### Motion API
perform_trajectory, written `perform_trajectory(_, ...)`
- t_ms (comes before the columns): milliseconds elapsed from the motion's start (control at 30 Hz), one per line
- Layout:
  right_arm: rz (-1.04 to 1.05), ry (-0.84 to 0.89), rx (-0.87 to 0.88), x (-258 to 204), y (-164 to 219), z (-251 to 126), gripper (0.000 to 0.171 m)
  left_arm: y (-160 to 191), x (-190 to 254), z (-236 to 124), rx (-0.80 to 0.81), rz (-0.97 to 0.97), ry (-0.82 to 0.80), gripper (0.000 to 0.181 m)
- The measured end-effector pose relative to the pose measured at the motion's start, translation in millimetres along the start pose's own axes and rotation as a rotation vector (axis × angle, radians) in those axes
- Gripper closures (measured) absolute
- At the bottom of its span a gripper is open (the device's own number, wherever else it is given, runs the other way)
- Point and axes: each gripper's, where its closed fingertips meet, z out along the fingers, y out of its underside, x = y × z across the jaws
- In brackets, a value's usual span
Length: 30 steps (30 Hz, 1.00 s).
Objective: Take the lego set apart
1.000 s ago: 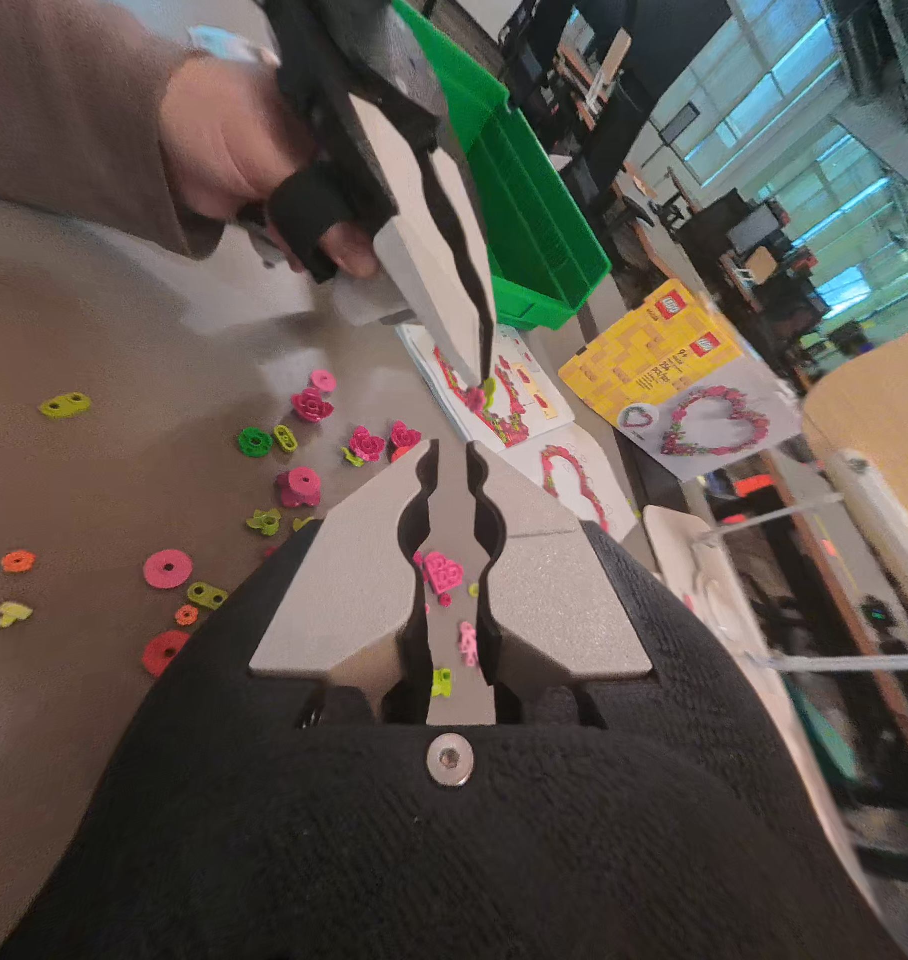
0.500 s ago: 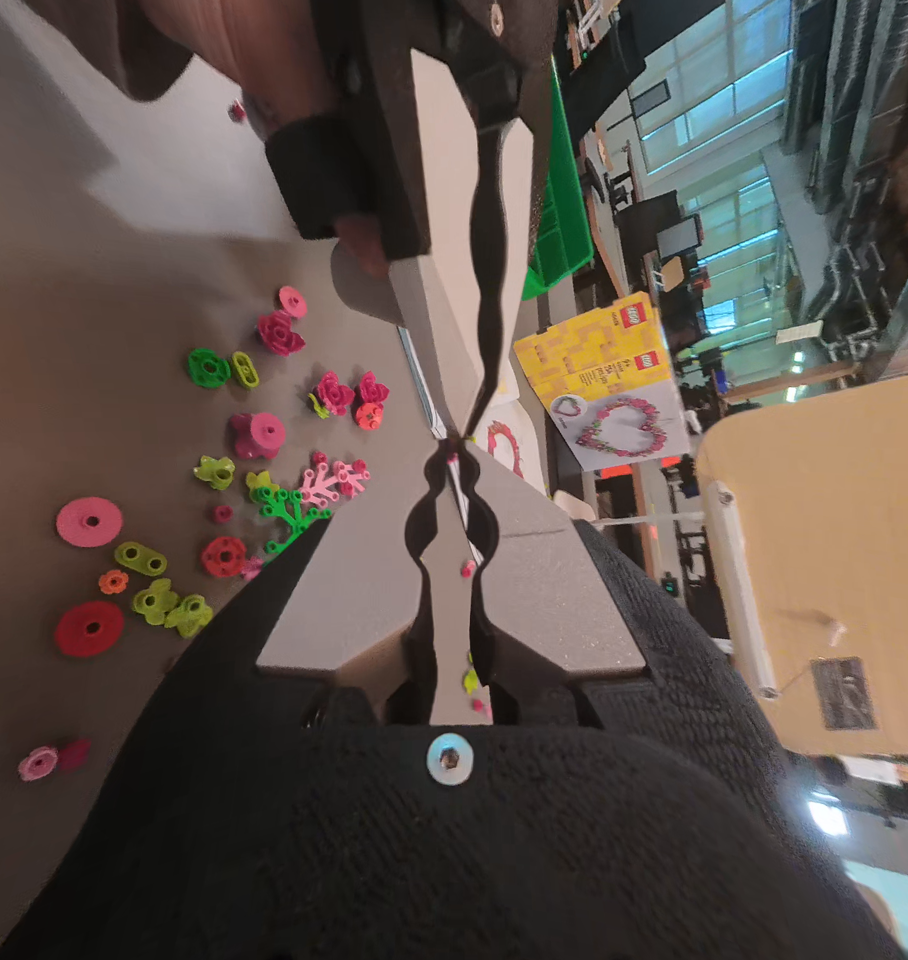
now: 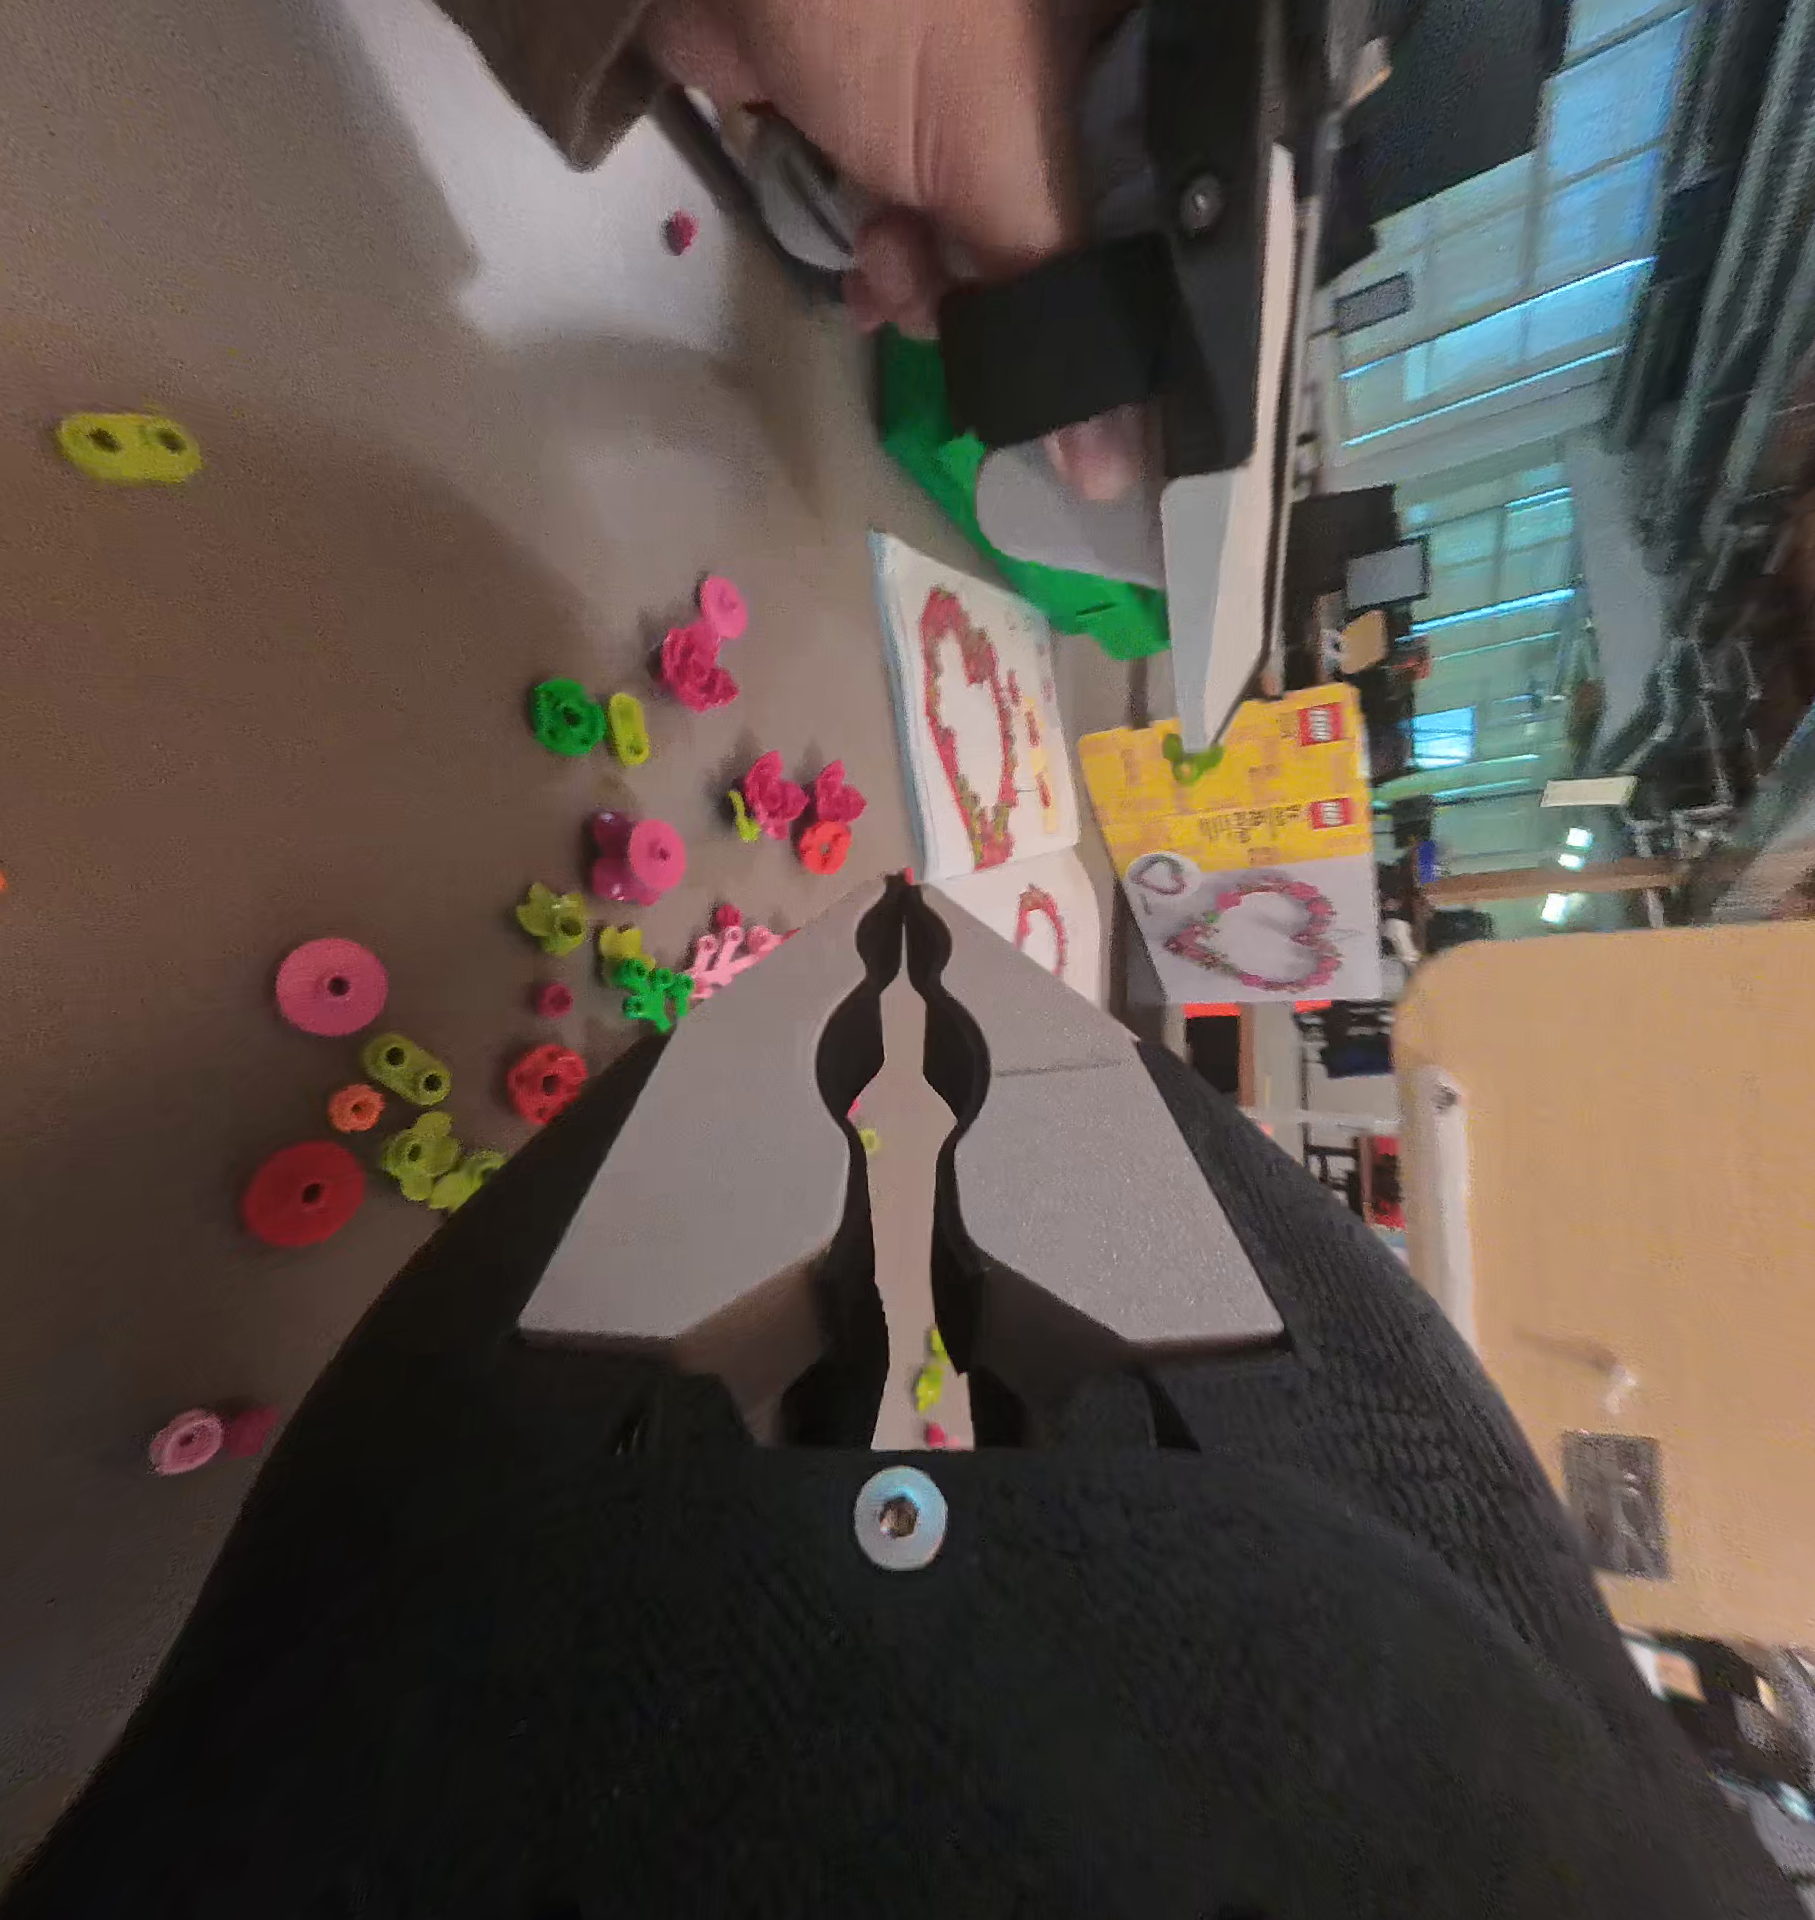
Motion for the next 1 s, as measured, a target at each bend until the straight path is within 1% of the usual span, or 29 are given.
perform_trajectory(33,0.004,0.023,-0.013,3,1,-3,0.171,-7,-7,-6,0.023,-0.008,-0.027,0.181)
perform_trajectory(100,0.038,0.044,-0.056,5,8,-10,0.171,-23,-33,-28,0.061,0.0,-0.147,0.181)
perform_trajectory(167,0.131,0.033,-0.079,0,13,-19,0.171,-39,-69,-60,0.069,0.023,-0.324,0.181)
perform_trajectory(233,0.254,0.021,-0.082,-6,15,-26,0.171,-46,-106,-88,0.008,0.04,-0.482,0.181)
perform_trajectory(300,0.367,0.021,-0.07,-10,15,-28,0.171,-36,-140,-103,-0.126,0.001,-0.561,0.181)
perform_trajectory(333,0.416,0.028,-0.063,-11,15,-28,0.171,-27,-155,-105,-0.195,-0.043,-0.573,0.173)
perform_trajectory(367,0.457,0.035,-0.056,-11,14,-27,0.171,-18,-169,-107,-0.257,-0.093,-0.589,0.155)
perform_trajectory(400,0.493,0.041,-0.045,-9,12,-27,0.171,-8,-181,-108,-0.32,-0.142,-0.598,0.144)
perform_trajectory(433,0.528,0.054,-0.03,-6,11,-26,0.171,1,-190,-109,-0.37,-0.178,-0.6,0.14)
perform_trajectory(500,0.604,0.079,0.006,0,9,-26,0.171,9,-202,-109,-0.409,-0.236,-0.6,0.129)
perform_trajectory(533,0.641,0.084,0.029,3,8,-27,0.171,14,-202,-109,-0.444,-0.267,-0.582,0.128)
perform_trajectory(633,0.737,0.101,0.089,9,10,-30,0.171,20,-189,-104,-0.493,-0.43,-0.439,0.118)
perform_trajectory(667,0.764,0.102,0.099,10,13,-31,0.171,22,-188,-105,-0.515,-0.5,-0.415,0.114)
perform_trajectory(733,0.809,0.107,0.113,12,19,-34,0.171,32,-183,-113,-0.608,-0.629,-0.368,0.107)
perform_trajectory(833,0.852,0.131,0.136,19,26,-39,0.171,39,-163,-121,-0.724,-0.862,-0.223,0.099)
perform_trajectory(867,0.863,0.14,0.144,22,27,-41,0.171,41,-158,-125,-0.758,-0.919,-0.199,0.092)
perform_trajectory(900,0.871,0.148,0.157,25,27,-44,0.171,41,-155,-127,-0.776,-0.965,-0.179,0.085)
perform_trajectory(933,0.876,0.156,0.167,28,27,-46,0.171,37,-152,-127,-0.762,-1.005,-0.14,0.085)
perform_trajectory(967,0.876,0.164,0.173,30,27,-48,0.171,33,-154,-128,-0.743,-1.024,-0.148,0.084)
perform_trajectory(1000,0.871,0.171,0.176,31,26,-49,0.171,34,-162,-133,-0.739,-1.012,-0.21,0.081)
